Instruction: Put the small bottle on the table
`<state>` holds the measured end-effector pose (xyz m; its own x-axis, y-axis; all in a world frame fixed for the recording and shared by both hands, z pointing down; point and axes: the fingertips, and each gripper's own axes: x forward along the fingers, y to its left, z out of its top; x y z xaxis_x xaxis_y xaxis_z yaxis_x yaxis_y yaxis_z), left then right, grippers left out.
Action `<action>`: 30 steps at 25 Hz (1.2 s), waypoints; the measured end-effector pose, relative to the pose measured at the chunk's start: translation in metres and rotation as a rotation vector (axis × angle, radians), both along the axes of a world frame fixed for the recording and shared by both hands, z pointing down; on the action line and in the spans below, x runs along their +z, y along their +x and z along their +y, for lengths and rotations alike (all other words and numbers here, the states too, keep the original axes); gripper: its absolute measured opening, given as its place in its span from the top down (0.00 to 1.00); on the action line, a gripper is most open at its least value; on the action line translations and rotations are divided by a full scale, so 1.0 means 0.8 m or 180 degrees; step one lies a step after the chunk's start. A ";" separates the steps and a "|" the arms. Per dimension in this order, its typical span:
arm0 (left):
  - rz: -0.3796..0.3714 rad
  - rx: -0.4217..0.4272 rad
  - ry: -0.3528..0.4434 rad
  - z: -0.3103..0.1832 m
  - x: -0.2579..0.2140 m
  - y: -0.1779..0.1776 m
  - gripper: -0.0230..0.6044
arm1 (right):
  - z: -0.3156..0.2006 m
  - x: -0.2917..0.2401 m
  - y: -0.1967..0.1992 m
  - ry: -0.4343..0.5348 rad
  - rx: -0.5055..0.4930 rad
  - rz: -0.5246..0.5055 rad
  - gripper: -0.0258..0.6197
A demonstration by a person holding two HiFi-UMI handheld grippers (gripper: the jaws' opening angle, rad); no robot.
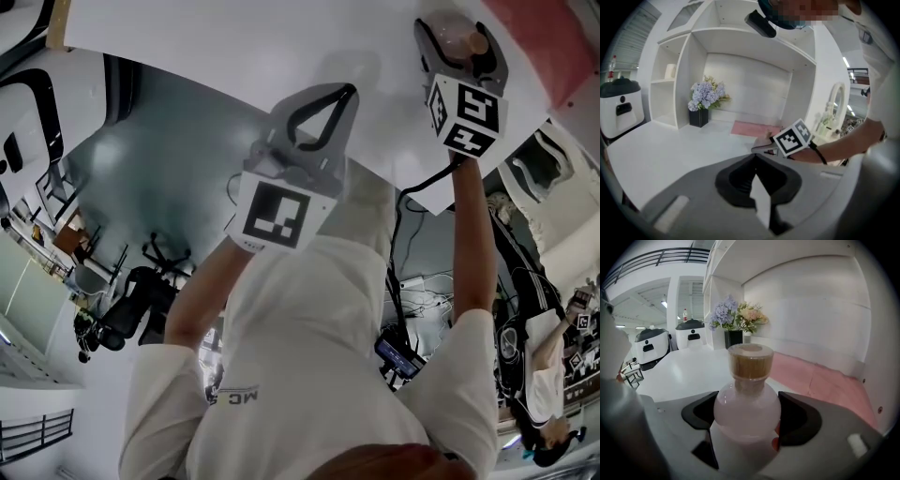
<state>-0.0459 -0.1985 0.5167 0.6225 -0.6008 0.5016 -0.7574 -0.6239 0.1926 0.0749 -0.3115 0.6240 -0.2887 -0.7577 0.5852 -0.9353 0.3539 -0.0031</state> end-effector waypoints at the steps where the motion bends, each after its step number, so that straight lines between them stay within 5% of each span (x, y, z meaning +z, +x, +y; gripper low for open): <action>1: -0.0004 0.0002 -0.0004 0.000 0.002 -0.001 0.96 | -0.002 0.003 -0.002 0.0005 -0.0003 0.0005 0.35; 17: 0.0044 0.0015 0.0028 0.019 -0.018 0.010 0.96 | 0.010 -0.005 -0.004 0.0028 -0.0076 0.0069 0.29; 26: 0.0110 0.0000 0.0092 0.034 -0.064 0.002 0.96 | 0.052 -0.071 -0.010 0.0122 -0.0154 0.0108 0.29; 30: 0.0135 0.0014 0.0122 0.047 -0.091 0.001 0.96 | 0.075 -0.123 -0.010 0.0216 -0.0240 0.0116 0.39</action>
<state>-0.0450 -0.1608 0.4436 0.6454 -0.6163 0.4513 -0.7463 -0.6347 0.2005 0.0673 -0.2513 0.5254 -0.3258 -0.7730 0.5444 -0.9050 0.4215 0.0568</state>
